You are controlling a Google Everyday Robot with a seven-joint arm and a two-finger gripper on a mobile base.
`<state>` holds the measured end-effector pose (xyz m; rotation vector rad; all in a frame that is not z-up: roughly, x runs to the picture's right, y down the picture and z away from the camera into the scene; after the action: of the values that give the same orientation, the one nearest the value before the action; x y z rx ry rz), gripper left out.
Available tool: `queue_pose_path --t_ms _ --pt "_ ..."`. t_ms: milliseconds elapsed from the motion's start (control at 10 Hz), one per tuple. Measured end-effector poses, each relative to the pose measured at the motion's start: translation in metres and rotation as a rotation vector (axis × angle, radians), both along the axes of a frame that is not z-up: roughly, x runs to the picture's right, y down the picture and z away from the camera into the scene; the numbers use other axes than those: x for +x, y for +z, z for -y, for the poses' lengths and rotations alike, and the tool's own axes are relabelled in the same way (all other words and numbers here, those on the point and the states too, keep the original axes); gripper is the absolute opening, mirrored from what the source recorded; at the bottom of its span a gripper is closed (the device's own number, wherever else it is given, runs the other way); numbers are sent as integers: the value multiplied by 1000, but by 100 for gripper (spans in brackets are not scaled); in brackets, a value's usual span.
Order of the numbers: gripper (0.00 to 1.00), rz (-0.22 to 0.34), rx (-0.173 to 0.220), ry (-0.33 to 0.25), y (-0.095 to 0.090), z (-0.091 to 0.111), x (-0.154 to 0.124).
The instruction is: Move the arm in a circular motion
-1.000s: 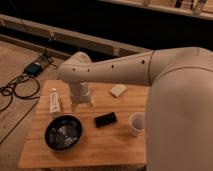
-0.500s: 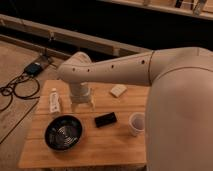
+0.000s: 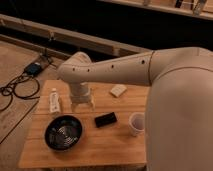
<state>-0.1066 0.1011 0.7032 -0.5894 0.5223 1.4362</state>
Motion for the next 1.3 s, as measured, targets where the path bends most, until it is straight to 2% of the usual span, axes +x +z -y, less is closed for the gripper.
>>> queue_pose_path --t_ms 900,1100,1300 --pt "65 0 -1 -1 0 0 0" --pt "65 -21 -20 -21 -3 0 4" --pt "65 -67 -36 -24 -5 7 21"
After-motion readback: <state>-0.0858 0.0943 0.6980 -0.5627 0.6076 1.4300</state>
